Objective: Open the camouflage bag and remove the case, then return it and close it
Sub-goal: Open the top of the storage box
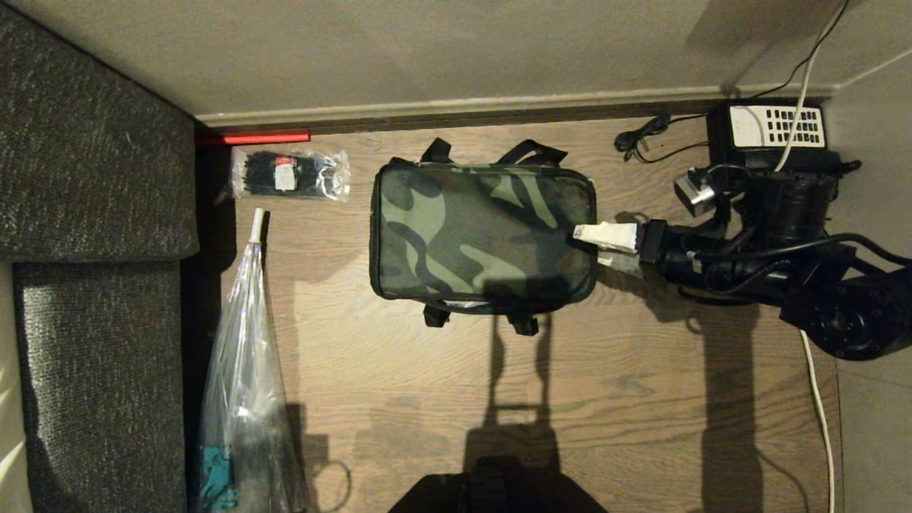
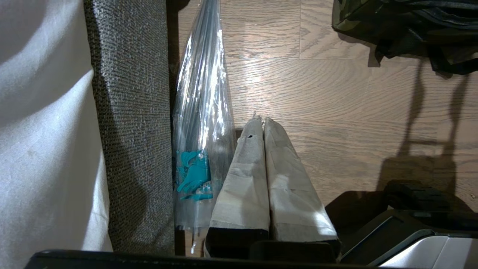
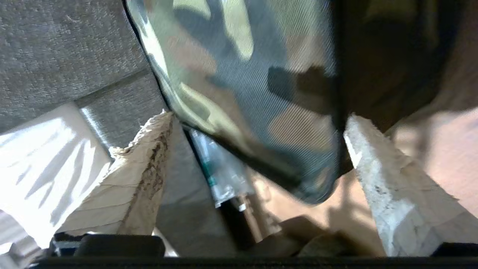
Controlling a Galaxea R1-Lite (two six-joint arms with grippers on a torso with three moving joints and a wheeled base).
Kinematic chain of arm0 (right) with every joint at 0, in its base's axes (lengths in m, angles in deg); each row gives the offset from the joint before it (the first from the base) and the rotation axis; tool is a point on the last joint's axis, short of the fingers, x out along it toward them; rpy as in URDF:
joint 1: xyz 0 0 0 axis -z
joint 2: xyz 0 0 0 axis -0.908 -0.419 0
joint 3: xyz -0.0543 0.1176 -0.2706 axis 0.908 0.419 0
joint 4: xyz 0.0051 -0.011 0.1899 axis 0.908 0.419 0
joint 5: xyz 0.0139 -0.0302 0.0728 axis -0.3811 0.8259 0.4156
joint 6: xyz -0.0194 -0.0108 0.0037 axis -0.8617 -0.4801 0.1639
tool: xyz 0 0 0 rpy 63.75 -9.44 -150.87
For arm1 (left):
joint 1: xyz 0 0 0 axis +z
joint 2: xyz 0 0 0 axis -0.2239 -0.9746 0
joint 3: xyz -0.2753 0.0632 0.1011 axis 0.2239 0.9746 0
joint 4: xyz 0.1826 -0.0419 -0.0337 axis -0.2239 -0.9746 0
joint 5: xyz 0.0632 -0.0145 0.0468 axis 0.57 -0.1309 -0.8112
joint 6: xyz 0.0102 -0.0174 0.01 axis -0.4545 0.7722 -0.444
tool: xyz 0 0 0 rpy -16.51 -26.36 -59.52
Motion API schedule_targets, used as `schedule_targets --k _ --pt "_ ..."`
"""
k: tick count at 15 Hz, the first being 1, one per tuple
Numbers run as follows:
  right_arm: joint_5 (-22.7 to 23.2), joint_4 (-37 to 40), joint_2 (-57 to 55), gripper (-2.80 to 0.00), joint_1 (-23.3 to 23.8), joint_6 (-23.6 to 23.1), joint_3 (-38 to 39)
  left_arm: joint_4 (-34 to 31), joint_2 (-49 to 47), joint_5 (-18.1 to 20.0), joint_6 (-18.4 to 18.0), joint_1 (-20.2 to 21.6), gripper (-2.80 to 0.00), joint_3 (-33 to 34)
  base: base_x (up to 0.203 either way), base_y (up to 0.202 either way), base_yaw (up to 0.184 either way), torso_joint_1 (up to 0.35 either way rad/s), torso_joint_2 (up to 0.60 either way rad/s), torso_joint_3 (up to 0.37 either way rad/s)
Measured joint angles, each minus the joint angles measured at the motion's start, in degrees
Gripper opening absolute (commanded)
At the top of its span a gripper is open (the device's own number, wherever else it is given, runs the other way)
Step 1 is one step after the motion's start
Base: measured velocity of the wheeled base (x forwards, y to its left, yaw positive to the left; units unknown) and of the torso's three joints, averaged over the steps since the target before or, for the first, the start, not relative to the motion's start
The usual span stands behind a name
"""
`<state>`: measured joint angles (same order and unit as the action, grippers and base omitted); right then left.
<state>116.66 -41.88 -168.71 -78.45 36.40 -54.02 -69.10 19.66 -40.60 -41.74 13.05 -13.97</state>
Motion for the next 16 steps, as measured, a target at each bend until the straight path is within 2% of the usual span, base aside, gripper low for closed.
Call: schedule_targets --k 3,6,16 --pt "-2.59 -0.51 0.25 0.0 -2.68 1.94 0.1 -0.02 0.0 0.0 0.02 0.0 -2.8 0.0 0.0 0.0 0.0 0.0 0.0 0.0" --pt "-2.67 -0.68 -0.16 0.0 -3.53 3.82 -0.55 -0.02 0.0 0.0 0.0 0.07 -2.8 0.0 0.0 0.0 0.0 0.0 0.0 0.0" --pt "-2.57 -1.15 -1.93 0.0 -1.64 -2.57 -0.91 0.0 0.0 0.02 0.0 0.0 -2.8 0.0 0.0 0.0 0.0 0.0 0.0 0.0"
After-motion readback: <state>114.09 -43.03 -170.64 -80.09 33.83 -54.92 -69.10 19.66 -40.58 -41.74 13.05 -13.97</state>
